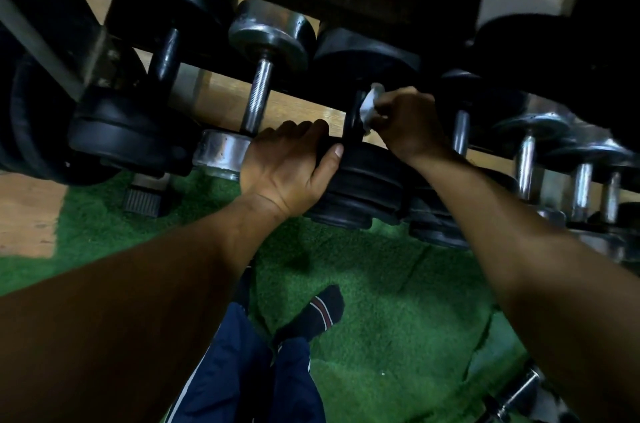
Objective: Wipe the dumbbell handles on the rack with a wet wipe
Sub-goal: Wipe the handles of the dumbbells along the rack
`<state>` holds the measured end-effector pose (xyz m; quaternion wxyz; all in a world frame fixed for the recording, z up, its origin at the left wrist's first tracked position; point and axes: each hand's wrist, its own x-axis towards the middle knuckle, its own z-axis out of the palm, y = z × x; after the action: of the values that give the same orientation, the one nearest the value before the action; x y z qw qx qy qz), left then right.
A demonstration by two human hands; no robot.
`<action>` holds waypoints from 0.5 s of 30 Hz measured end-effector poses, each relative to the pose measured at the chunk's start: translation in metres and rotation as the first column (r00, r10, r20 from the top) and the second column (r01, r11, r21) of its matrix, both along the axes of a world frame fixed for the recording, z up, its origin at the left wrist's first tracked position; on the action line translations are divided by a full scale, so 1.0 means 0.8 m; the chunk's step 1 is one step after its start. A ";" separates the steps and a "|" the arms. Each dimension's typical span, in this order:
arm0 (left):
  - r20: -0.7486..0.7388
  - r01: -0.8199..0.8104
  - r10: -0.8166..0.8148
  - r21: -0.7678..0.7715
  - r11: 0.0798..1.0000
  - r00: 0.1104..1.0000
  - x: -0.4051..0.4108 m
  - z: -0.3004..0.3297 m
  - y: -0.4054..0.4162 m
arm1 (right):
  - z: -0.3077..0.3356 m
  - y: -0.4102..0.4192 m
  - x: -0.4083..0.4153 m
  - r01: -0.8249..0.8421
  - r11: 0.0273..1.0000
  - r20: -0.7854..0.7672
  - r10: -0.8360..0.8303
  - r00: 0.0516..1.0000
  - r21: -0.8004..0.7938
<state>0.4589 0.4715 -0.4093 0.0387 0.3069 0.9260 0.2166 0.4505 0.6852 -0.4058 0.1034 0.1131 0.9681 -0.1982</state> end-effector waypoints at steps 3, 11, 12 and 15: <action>-0.004 -0.006 0.006 0.008 1.000 1.000 0.000 -0.001 0.000 | 0.002 -0.002 0.008 0.066 0.992 0.060 -0.060 0.996 -0.106; -0.010 -0.021 0.021 0.002 1.000 1.000 0.002 -0.001 0.001 | -0.031 -0.003 -0.011 0.283 0.937 -0.044 -0.298 0.954 -0.206; -0.009 -0.022 0.022 0.000 1.000 1.000 0.002 -0.001 0.001 | -0.034 -0.007 -0.013 0.311 0.930 -0.057 -0.328 0.943 -0.196; -0.004 -0.018 0.018 -0.002 1.000 1.000 0.002 0.000 0.002 | -0.029 -0.012 -0.013 0.374 0.905 -0.059 -0.392 0.918 -0.205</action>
<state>0.4604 0.4729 -0.4090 0.0351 0.2991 0.9290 0.2150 0.4401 0.6754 -0.4289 0.0245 0.2808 0.9076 -0.3110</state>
